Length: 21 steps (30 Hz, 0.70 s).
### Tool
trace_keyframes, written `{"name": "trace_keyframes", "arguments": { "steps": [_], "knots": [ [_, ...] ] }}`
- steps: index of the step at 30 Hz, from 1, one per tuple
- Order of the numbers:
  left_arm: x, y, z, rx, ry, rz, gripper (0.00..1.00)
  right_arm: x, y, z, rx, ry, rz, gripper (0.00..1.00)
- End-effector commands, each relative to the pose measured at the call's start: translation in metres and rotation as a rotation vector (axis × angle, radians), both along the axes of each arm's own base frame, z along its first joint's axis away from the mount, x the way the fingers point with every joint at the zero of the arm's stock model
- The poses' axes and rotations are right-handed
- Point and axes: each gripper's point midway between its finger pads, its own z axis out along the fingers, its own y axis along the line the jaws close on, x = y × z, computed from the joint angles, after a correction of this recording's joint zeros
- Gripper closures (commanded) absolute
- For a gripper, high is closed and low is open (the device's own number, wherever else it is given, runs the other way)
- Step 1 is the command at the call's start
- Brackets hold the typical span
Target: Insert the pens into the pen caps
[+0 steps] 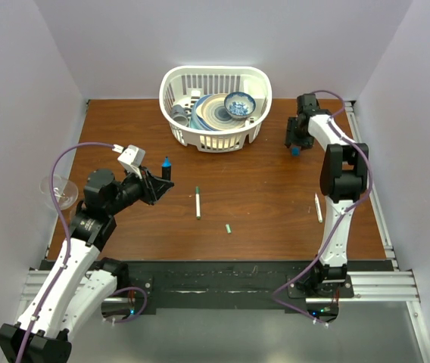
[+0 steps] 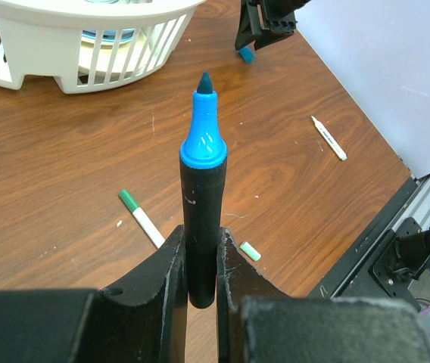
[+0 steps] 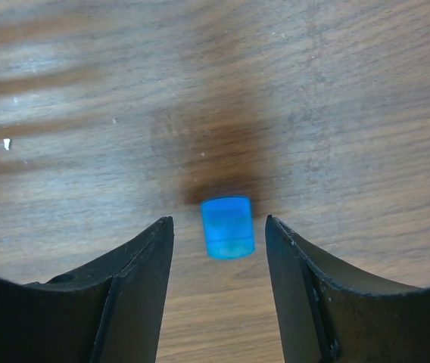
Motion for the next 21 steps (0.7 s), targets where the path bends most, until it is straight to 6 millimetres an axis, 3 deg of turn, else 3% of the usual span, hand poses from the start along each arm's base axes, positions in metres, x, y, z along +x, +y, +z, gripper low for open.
{"name": "trace_keyframes", "arguments": {
  "steps": [1,16,21],
  "knots": [
    [0.0,-0.002,0.007,0.002,-0.04,-0.018,1.0,0.007,-0.006,0.014,-0.047,-0.014,0.021,0.45],
    [0.001,-0.002,0.007,0.0,-0.039,-0.02,1.0,0.005,-0.002,-0.011,-0.045,0.039,0.044,0.5],
    [0.001,-0.002,0.006,0.001,-0.037,-0.02,1.0,0.001,-0.004,-0.014,-0.066,0.059,0.039,0.6]
  ]
}}
